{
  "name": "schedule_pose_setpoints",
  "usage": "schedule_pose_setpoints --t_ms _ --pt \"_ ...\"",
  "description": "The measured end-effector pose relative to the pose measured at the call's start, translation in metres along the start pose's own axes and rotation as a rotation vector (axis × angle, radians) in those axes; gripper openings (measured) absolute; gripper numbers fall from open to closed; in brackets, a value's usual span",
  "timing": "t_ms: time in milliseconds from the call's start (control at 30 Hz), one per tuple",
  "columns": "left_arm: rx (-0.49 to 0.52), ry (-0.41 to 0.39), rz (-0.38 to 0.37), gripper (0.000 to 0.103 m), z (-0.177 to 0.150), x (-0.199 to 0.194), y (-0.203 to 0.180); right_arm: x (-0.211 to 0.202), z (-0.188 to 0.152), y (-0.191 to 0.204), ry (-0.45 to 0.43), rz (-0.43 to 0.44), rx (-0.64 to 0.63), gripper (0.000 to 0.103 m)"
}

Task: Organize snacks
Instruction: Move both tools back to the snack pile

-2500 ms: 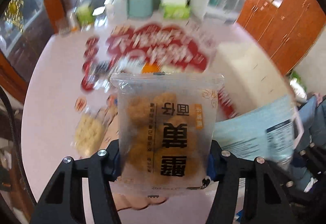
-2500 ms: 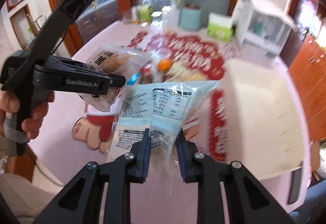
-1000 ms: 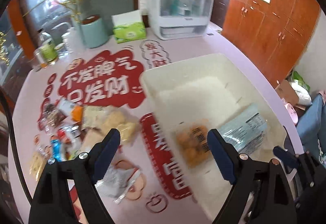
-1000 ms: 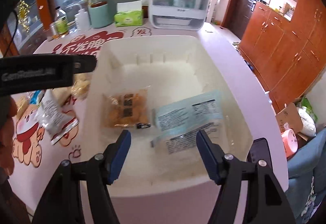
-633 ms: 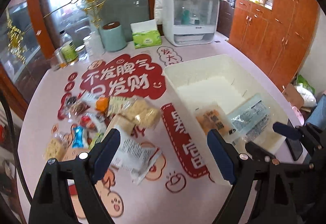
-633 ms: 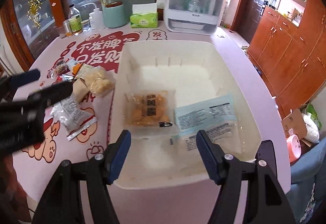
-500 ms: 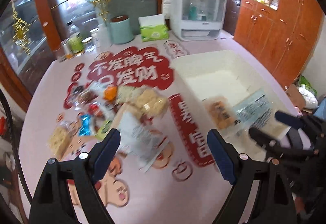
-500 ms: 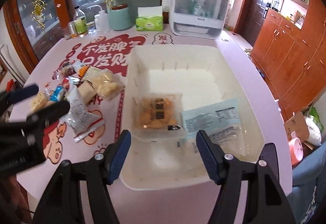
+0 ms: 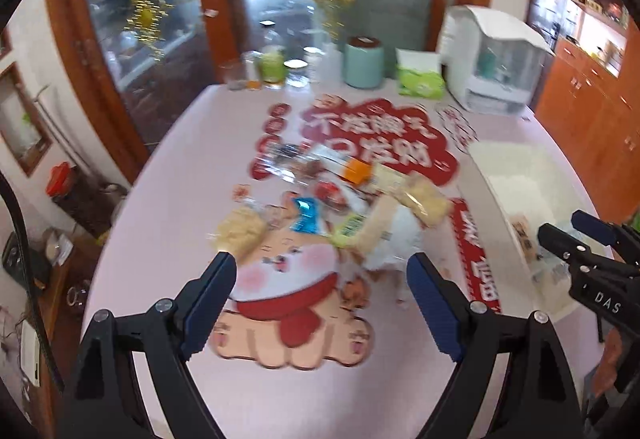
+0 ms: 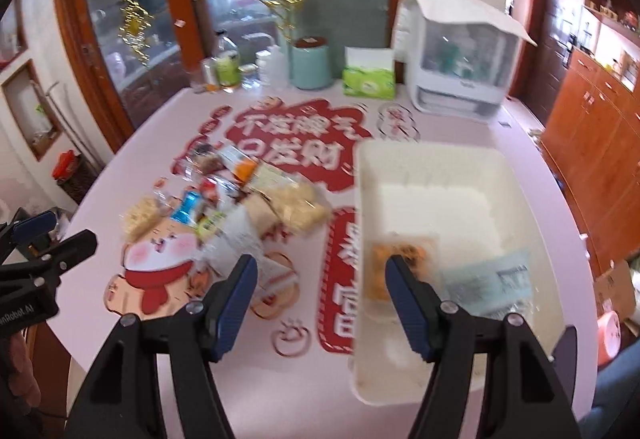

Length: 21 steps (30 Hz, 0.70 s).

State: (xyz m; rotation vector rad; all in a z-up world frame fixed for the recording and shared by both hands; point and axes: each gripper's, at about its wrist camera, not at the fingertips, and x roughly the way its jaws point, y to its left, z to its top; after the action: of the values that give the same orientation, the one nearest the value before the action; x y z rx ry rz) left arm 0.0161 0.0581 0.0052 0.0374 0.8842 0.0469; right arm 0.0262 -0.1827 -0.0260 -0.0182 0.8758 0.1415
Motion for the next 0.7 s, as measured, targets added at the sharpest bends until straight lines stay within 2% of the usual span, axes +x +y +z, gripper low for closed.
schedule_pose_setpoints --t_ms 200,367,567,700 --pt "-0.033 -0.058 0.063 0.086 0.025 -0.010 0.056 -0.006 0.022 0.030 -0.071 0.007 -0.064 0.067" --pt "0.002 -0.069 0.102 0.087 0.050 -0.001 0.096 0.004 0.037 0.054 -0.072 -0.014 -0.108 0.068" --pt "0.092 -0.045 0.060 0.087 0.077 0.032 0.119 0.023 0.040 0.075 -0.054 0.006 -0.169 0.068" --pt "0.145 0.008 0.020 0.087 0.081 0.070 0.122 0.052 0.029 0.076 0.022 0.015 -0.182 0.068"
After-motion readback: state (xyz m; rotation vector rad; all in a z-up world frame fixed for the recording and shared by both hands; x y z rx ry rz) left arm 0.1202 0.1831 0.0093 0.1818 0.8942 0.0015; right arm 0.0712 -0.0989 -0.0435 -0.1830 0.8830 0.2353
